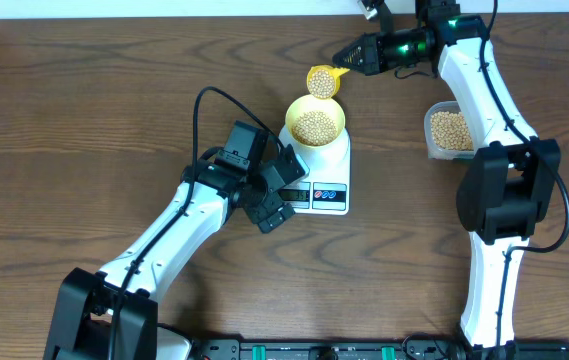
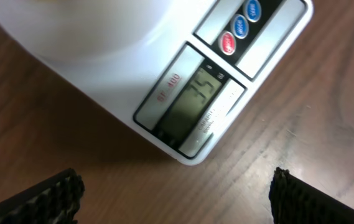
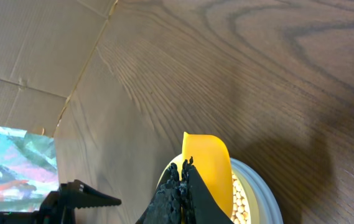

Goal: Scoop item into bowl and weigh 50g on scale

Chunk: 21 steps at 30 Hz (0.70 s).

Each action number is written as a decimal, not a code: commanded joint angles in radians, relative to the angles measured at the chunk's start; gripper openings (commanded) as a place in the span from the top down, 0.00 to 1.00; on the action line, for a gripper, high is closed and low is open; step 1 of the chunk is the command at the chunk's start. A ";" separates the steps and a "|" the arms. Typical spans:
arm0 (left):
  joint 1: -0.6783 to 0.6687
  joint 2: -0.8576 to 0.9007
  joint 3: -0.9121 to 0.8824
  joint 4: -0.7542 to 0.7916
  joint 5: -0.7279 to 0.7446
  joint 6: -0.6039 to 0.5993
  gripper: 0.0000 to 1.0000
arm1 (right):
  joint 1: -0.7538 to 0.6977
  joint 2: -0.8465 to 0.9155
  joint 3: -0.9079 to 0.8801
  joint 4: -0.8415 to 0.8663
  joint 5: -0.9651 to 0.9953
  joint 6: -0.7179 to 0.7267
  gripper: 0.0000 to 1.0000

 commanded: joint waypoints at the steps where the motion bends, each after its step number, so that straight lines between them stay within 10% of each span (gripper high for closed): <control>1: 0.002 -0.003 -0.002 -0.027 0.088 0.091 0.02 | 0.006 -0.020 0.011 0.002 -0.006 -0.013 0.99; 21: 0.002 -0.003 -0.002 -0.027 0.090 0.092 0.02 | -0.005 -0.020 0.011 0.003 -0.006 -0.014 0.99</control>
